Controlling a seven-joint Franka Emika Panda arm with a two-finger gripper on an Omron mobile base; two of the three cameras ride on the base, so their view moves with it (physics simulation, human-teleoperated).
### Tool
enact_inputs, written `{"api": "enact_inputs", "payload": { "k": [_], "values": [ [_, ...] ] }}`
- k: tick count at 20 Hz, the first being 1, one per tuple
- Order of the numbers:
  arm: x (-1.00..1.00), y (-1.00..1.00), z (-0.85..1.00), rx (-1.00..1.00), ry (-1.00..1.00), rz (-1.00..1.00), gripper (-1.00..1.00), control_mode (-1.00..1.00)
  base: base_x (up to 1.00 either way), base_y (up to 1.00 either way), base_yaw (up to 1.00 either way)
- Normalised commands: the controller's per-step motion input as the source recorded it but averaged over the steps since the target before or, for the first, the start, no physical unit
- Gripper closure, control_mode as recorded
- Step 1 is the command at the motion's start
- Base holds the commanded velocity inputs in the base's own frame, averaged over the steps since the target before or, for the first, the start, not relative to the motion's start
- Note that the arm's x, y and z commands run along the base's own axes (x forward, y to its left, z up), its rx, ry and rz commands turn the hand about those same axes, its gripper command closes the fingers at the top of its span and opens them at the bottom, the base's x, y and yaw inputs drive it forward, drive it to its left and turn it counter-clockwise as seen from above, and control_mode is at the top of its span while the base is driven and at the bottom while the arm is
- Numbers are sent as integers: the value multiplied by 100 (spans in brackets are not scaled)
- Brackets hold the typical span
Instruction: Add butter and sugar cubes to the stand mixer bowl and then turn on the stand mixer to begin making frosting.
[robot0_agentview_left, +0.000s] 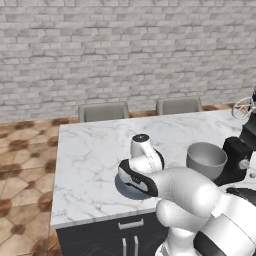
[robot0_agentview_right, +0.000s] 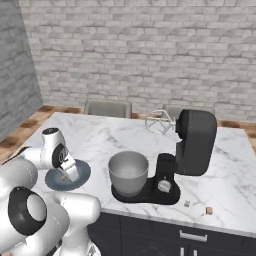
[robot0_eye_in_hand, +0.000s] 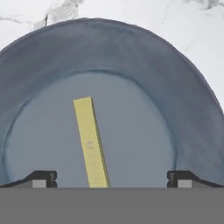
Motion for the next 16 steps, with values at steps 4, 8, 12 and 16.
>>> {"api": "enact_inputs", "payload": {
  "k": [4, 8, 12, 16],
  "values": [
    [25, 0, -20, 0, 0, 0, -100, -100, 0, 0, 0],
    [3, 0, -29, 0, 2, 0, -100, -100, 0, 0, 0],
    [0, 0, -44, 0, 1, 0, -100, -100, 0, 0, 0],
    [0, 0, -61, 1, 1, 0, 100, -100, 0, 0, 0]
  ]
}}
